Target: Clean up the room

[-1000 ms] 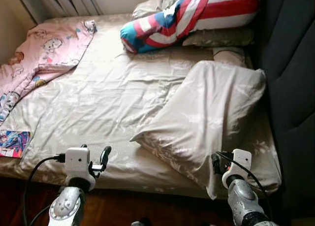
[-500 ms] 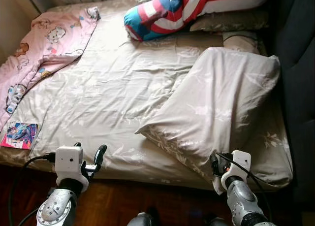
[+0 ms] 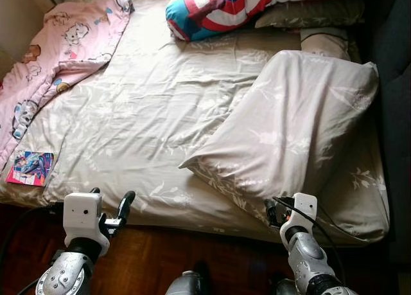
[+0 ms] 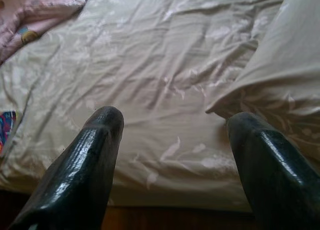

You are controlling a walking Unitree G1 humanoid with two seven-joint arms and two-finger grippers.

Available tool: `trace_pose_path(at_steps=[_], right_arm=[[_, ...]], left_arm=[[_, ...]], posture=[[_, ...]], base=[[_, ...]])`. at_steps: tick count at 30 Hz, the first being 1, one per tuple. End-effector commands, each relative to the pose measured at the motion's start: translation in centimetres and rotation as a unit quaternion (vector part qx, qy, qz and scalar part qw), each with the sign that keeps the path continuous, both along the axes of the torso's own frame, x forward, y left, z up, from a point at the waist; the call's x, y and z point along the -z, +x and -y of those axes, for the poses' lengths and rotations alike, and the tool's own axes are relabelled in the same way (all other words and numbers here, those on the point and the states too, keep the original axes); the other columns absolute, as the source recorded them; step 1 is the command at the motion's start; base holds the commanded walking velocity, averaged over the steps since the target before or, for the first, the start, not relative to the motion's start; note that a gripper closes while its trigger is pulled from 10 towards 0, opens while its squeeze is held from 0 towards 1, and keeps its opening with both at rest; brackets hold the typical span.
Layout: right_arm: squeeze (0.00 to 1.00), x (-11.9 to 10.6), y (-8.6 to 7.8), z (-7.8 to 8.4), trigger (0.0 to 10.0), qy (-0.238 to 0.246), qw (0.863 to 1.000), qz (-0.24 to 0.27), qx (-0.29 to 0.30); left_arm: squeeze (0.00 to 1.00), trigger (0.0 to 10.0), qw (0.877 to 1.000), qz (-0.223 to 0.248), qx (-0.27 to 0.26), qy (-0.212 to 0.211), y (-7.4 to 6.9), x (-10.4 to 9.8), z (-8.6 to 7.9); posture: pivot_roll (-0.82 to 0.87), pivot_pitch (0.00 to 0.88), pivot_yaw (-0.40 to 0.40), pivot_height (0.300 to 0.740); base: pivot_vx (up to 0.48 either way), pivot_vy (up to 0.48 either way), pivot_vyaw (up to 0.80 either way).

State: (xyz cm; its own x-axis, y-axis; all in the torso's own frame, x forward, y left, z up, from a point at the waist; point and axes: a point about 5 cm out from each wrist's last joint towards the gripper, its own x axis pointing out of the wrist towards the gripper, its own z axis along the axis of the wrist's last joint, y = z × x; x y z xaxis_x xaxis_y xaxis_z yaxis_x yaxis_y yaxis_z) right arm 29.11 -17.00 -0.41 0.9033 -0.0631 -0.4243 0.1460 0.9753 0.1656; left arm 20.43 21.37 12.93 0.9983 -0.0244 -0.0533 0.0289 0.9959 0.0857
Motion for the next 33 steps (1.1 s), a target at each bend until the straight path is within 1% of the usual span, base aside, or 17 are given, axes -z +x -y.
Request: trace_pose_path(at_steps=[1,4,7,11,17,19,20,23,24,25,26,27,29,30,31,32,33], right_arm=[[0.0,1.0,-1.0,-0.5,10.0,-0.004,1.0,-0.02,-0.004],[0.0,0.5,-0.7,0.3,10.0,-0.025,1.0,-0.008,0.007],[0.0,0.2,-0.4,0.5,10.0,-0.028,1.0,0.002,0.012],[0.0,-0.4,0.3,0.1,10.0,-0.033,0.999,0.009,0.006],[0.0,-1.1,1.1,-0.5,10.0,-0.035,0.999,0.022,-0.003],[0.0,-1.2,1.1,-0.5,10.0,-0.036,0.999,0.025,-0.005],[0.0,-1.2,1.1,-0.3,10.0,-0.039,0.999,0.027,-0.003],[0.0,-1.2,0.9,0.3,10.0,-0.038,0.999,0.033,0.009],[0.0,-1.1,0.6,0.6,10.0,-0.043,0.998,0.04,0.01],[0.0,-1.1,0.5,0.7,10.0,-0.044,0.998,0.042,0.01],[0.0,-1.0,0.4,0.8,10.0,-0.042,0.998,0.045,0.011],[0.0,-0.9,0.2,0.9,10.0,-0.04,0.998,0.047,0.013],[0.0,-0.7,-0.3,1.2,10.0,-0.046,0.997,0.057,0.002],[0.0,-0.6,-0.6,1.4,10.0,-0.047,0.997,0.062,0.003],[0.0,-0.5,-0.9,1.5,10.0,-0.047,0.997,0.065,0.004],[0.0,-0.3,-1.3,1.8,10.0,-0.046,0.996,0.07,0.007],[0.0,-0.3,-1.3,1.8,10.0,-0.046,0.996,0.07,0.007]], left_arm=[[0.0,10.0,1.0,-0.014,-0.02,0.002,-0.8,0.0,-0.9],[0.0,10.0,1.0,-0.015,-0.018,-0.005,-1.0,-0.3,-0.3],[0.0,10.0,1.0,-0.015,-0.016,-0.006,-1.1,-0.5,0.0],[0.0,10.0,1.0,-0.014,-0.018,-0.006,-1.2,-1.0,-0.1],[0.0,10.0,1.0,-0.016,-0.022,-0.006,-1.0,-0.9,-0.3],[0.0,10.0,1.0,-0.017,-0.024,-0.008,-0.6,-0.5,-0.3],[0.0,10.0,0.999,-0.018,-0.025,-0.011,-0.3,-0.1,-0.3],[0.0,10.0,0.999,-0.021,-0.026,-0.014,0.0,0.5,-0.2],[0.0,10.0,0.999,-0.022,-0.03,-0.017,0.3,0.9,-0.3],[0.0,10.0,0.999,-0.022,-0.031,-0.018,0.3,1.0,-0.3],[0.0,10.0,0.999,-0.025,-0.033,-0.019,0.6,1.4,-0.4],[0.0,10.0,0.999,-0.027,-0.033,-0.019,0.7,1.7,-0.4],[0.0,10.0,0.998,-0.035,-0.037,-0.022,1.2,2.8,-0.4],[0.0,10.0,0.998,-0.036,-0.038,-0.023,1.3,3.2,-0.4],[0.0,10.0,0.998,-0.037,-0.039,-0.024,1.3,3.4,-0.4],[0.0,10.0,0.998,-0.042,-0.04,-0.028,1.6,4.1,-0.4],[0.0,10.0,0.998,-0.042,-0.04,-0.028,1.6,4.1,-0.4]], posture=[[0.29,0.369,0.213,0.74],[0.3,0.391,0.219,0.74],[0.31,0.398,0.219,0.74],[0.32,0.398,0.226,0.74],[0.3,0.377,0.222,0.74],[0.28,0.348,0.207,0.74],[0.26,0.33,0.195,0.74],[0.24,0.304,0.178,0.74],[0.22,0.285,0.164,0.74],[0.22,0.285,0.164,0.74],[0.18,0.255,0.135,0.74],[0.18,0.255,0.135,0.74],[0.15,0.228,0.12,0.74],[0.13,0.204,0.108,0.74],[0.13,0.204,0.108,0.74],[0.09,0.171,0.099,0.74],[0.09,0.171,0.099,0.74]], base=[[0.0,0.0,0.0],[0.0,0.0,0.0],[0.0,0.0,0.0],[0.0,0.0,0.0],[0.0,0.0,0.0],[0.0,0.0,0.0],[0.0,0.0,0.0],[0.0,0.0,0.0],[0.0,0.0,0.0],[0.0,0.0,0.0],[0.0,0.0,0.0],[0.0,0.0,0.0],[0.0,0.0,0.0],[0.0,0.0,0.0],[0.0,0.0,0.0],[0.0,0.0,0.0],[0.0,0.0,0.0]])
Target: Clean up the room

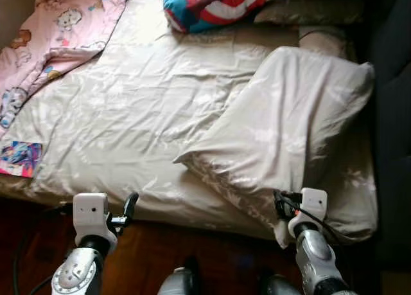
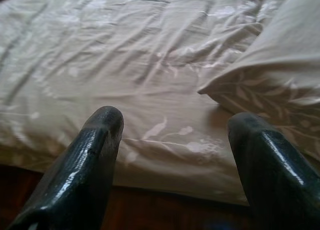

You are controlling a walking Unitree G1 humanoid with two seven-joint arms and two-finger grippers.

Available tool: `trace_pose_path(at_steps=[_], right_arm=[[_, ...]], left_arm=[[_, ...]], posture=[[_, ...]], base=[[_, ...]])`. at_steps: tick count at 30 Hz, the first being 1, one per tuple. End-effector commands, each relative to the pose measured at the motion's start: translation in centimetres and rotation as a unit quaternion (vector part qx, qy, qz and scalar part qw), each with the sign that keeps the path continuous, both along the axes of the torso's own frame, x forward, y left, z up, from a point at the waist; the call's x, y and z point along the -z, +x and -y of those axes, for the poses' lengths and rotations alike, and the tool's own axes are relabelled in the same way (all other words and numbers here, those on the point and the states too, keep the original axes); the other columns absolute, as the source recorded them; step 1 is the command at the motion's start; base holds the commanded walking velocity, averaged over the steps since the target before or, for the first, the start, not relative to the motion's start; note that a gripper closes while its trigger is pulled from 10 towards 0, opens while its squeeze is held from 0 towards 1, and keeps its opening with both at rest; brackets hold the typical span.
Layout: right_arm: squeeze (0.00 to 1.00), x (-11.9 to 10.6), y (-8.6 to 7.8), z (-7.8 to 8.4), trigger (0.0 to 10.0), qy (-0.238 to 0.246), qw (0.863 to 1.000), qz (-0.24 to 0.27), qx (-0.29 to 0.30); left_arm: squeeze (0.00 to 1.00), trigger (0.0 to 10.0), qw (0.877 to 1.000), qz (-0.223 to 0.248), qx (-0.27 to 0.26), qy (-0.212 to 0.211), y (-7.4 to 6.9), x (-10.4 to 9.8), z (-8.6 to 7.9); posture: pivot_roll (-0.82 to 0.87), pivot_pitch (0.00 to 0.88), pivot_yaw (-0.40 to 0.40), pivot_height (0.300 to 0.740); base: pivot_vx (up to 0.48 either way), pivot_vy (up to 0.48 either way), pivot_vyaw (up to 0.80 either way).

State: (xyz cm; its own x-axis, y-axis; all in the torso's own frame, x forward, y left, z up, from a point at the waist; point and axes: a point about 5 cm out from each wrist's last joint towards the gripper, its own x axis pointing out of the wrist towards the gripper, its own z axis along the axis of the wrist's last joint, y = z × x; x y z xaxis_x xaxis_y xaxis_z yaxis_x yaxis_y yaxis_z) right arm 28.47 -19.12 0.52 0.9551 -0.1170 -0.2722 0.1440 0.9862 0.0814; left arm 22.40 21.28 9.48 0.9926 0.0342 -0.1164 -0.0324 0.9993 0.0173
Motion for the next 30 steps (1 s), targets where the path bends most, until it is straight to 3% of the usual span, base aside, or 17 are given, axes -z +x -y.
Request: trace_pose_path(at_steps=[1,6,16,23,30], right_arm=[[0.0,0.8,-1.0,-0.2,10.0,0.008,1.0,-0.006,-0.002],[0.0,0.8,-2.1,0.0,10.0,0.004,1.0,0.025,-0.002],[0.0,-2.4,0.4,-2.7,10.0,-0.028,0.991,0.101,-0.084],[0.0,-2.5,0.6,-2.6,10.0,-0.032,0.992,0.09,-0.076],[0.0,-2.1,0.0,-2.7,10.0,-0.036,0.992,0.085,-0.086]], left_arm=[[0.0,10.0,1.0,-0.015,-0.007,0.004,0.0,1.3,-0.4],[0.0,10.0,1.0,-0.011,-0.006,0.003,1.1,2.2,-0.4],[0.0,10.0,0.999,0.025,-0.024,-0.002,2.9,2.5,-0.4],[0.0,10.0,0.999,0.032,-0.019,-0.008,3.2,2.9,0.3],[0.0,10.0,0.999,0.037,-0.019,-0.005,3.0,2.9,-0.1]], posture=[[0.06,0.147,0.096,0.74],[0.01,0.083,0.082,0.74],[-0.03,0.033,0.055,0.74],[-0.04,0.056,0.048,0.74],[-0.02,0.074,0.05,0.697]], base=[[0.0,0.0,0.0],[0.0,0.0,0.0],[0.0,0.0,0.0],[0.0,0.0,0.0],[0.0,0.0,0.0]])
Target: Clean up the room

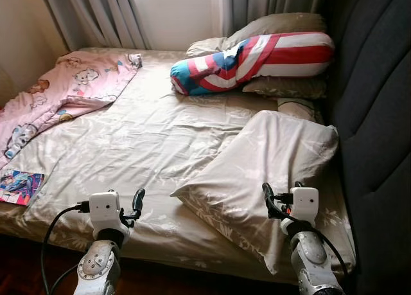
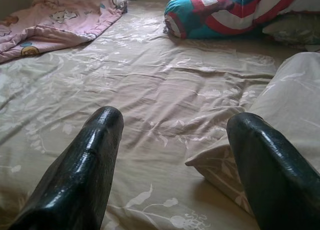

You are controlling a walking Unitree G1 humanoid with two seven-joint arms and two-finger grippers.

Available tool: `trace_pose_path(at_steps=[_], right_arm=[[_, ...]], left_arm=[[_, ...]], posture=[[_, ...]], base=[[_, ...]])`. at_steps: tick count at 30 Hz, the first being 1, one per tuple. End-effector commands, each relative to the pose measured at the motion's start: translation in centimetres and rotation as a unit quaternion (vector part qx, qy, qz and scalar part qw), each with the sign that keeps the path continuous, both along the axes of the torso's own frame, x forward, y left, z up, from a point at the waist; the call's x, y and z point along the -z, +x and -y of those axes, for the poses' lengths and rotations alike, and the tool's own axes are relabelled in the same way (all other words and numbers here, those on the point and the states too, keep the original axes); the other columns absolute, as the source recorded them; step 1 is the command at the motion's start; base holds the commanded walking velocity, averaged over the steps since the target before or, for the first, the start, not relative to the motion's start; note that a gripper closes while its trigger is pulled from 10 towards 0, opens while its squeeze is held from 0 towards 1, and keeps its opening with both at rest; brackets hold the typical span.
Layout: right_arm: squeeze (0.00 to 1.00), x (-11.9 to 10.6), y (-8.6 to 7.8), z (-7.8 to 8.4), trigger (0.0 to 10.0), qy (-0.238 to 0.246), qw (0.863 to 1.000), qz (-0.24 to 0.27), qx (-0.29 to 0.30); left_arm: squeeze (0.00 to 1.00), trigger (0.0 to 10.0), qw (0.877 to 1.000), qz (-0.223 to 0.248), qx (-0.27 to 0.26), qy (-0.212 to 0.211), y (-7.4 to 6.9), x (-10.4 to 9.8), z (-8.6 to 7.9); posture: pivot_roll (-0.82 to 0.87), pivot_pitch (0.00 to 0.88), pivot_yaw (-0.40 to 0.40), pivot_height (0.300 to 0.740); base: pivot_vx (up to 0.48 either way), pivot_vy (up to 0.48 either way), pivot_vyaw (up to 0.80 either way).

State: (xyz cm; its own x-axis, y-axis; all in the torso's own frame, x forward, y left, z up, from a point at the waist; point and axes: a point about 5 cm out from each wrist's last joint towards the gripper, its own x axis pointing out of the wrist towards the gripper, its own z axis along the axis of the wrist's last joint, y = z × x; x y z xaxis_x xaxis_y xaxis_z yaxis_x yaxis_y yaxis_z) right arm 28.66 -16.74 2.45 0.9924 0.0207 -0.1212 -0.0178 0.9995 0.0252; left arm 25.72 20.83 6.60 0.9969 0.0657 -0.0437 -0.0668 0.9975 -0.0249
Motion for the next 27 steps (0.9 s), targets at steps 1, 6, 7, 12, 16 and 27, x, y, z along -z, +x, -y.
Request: trace_pose_path(at_steps=[1,6,7,12,16,27], right_arm=[[0.0,-0.19,-0.19,-0.39,10.0,0.0,1.0,0.014,-0.009],[0.0,-0.15,-0.06,-0.62,10.0,0.009,1.0,0.005,0.0],[0.0,-0.15,-0.06,-0.62,10.0,0.009,1.0,0.005,0.0],[0.0,0.13,-0.08,-0.9,10.0,0.009,1.0,-0.007,-0.002],[0.0,0.28,0.0,-1.09,10.0,0.01,1.0,-0.016,-0.004],[0.0,0.07,-0.03,-0.68,10.0,0.015,1.0,-0.01,0.004]], left_arm=[[0.0,10.0,1.0,-0.001,-0.002,0.015,-0.31,0.04,-0.55],[0.0,10.0,1.0,0.001,-0.001,0.021,-0.53,-0.04,-0.88],[0.0,10.0,1.0,0.001,-0.001,0.021,-0.53,-0.04,-0.88],[0.0,10.0,1.0,-0.002,0.007,0.026,-0.56,-0.06,-0.93],[0.0,10.0,1.0,-0.003,0.011,0.026,-0.56,-0.09,-0.95],[0.0,10.0,1.0,-0.01,0.007,0.02,-0.79,0.31,-0.62]], posture=[[-0.02,0.074,0.05,0.697],[-0.01,0.078,0.059,0.697],[-0.01,0.078,0.059,0.697],[-0.01,0.075,0.07,0.697],[-0.01,0.076,0.073,0.677],[0.0,0.097,0.059,0.677]], base=[[0.0,0.0,0.0],[0.0,0.0,0.0],[0.0,0.0,0.0],[0.0,0.0,0.0],[0.0,0.0,0.0],[0.0,0.0,0.0]])
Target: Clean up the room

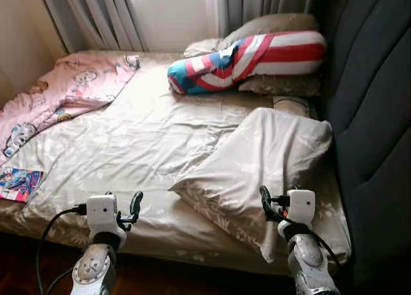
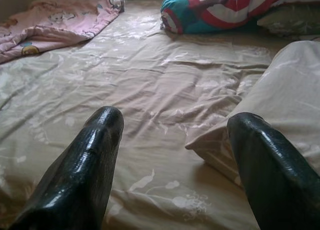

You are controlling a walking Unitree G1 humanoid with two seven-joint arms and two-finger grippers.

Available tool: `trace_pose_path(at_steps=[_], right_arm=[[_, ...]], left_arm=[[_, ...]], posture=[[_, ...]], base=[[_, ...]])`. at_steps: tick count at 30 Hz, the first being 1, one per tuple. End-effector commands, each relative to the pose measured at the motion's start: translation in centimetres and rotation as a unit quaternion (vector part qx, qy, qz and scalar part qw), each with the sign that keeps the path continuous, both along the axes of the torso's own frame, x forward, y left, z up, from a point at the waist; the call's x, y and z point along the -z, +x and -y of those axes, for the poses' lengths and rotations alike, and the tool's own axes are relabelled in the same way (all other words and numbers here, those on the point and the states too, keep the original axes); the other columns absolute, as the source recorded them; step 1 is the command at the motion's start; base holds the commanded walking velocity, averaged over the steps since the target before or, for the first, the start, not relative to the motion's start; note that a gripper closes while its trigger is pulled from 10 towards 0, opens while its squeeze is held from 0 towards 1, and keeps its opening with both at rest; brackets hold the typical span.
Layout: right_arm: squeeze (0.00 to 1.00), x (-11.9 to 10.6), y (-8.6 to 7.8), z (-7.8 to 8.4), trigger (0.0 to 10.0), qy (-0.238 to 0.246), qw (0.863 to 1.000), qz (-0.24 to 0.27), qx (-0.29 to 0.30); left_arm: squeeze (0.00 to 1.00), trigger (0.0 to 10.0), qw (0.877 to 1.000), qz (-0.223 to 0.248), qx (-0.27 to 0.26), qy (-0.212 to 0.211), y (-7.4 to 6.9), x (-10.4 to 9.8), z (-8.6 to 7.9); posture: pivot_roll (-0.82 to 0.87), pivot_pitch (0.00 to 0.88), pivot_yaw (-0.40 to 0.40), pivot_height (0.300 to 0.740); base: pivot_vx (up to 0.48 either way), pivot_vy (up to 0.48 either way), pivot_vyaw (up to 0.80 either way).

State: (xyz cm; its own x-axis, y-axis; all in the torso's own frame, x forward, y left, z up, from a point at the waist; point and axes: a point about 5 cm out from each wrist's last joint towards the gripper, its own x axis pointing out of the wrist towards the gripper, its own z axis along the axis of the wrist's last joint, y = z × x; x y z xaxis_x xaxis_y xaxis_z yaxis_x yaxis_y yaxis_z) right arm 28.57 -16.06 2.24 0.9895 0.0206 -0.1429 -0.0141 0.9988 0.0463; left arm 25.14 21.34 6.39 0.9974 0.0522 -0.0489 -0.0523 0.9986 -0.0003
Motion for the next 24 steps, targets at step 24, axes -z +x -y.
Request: trace_pose_path(at_steps=[24], right_arm=[[0.0,-0.5,1.1,-0.3,10.0,0.01,1.0,-0.013,-0.006]], left_arm=[[0.0,10.0,1.0,-0.01,-0.019,0.016,-0.7,0.0,-1.0]], posture=[[0.02,0.133,0.061,0.647]], base=[[0.0,0.066,0.0]])
